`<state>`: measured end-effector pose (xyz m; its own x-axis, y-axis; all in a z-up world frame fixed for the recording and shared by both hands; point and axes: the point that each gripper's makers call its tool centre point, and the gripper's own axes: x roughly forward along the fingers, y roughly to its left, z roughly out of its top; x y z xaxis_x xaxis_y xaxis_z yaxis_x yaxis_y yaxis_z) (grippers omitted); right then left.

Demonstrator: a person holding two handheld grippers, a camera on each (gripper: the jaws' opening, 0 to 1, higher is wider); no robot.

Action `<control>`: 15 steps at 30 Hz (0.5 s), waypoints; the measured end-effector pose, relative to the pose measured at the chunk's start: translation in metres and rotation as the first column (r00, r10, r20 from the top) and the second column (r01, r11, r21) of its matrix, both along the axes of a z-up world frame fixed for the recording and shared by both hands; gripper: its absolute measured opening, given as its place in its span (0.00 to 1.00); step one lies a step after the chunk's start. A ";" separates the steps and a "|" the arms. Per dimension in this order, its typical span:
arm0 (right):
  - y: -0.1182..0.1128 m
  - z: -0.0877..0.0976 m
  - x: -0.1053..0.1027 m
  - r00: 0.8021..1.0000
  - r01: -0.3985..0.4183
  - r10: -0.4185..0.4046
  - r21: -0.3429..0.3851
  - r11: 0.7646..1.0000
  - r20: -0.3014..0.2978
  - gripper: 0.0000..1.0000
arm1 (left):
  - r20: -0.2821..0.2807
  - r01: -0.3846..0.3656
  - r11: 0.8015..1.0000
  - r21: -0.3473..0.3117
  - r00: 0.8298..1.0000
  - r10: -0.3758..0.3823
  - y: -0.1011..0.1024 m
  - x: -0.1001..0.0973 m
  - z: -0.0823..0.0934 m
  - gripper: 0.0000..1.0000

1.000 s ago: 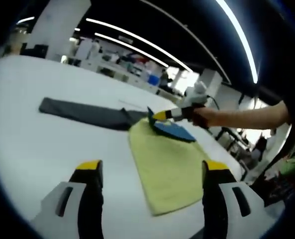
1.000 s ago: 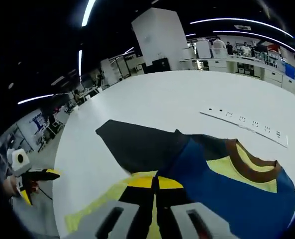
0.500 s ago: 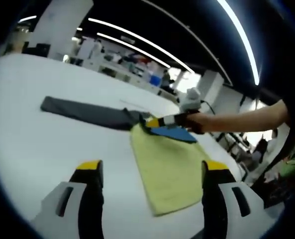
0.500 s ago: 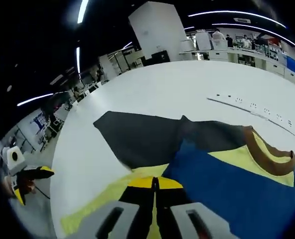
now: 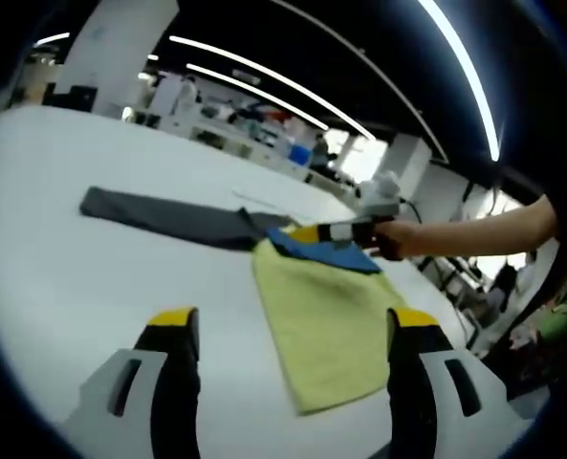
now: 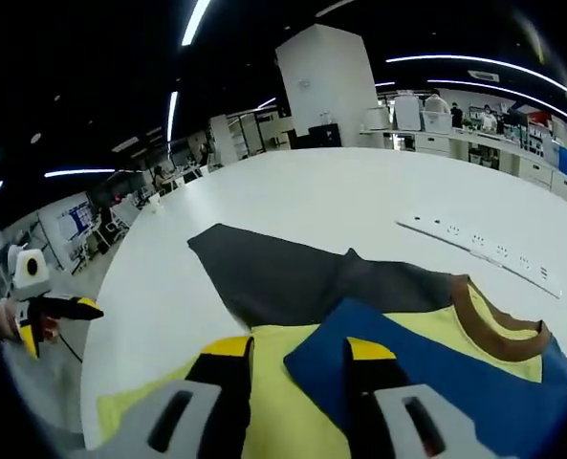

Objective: Fold the garment on the visible template until the final outline fits inside the template.

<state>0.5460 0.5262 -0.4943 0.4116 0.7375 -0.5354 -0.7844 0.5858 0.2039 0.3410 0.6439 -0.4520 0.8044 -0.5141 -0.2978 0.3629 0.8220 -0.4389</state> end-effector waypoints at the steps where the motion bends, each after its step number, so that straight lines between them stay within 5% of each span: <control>1: -0.001 0.000 0.000 1.000 0.000 0.000 -0.004 1.000 0.003 0.44 | 0.002 -0.001 1.000 0.000 1.000 0.001 0.000 0.000 0.000 0.77; 10: -0.027 0.005 -0.006 0.999 0.012 -0.011 -0.015 1.000 0.036 0.61 | -0.009 -0.006 1.000 -0.011 1.000 0.006 0.001 0.000 -0.002 0.77; 15: -0.040 0.011 -0.007 0.998 0.063 -0.064 0.041 0.997 0.025 0.76 | -0.010 -0.015 1.000 -0.011 1.000 0.014 0.004 0.003 0.001 0.77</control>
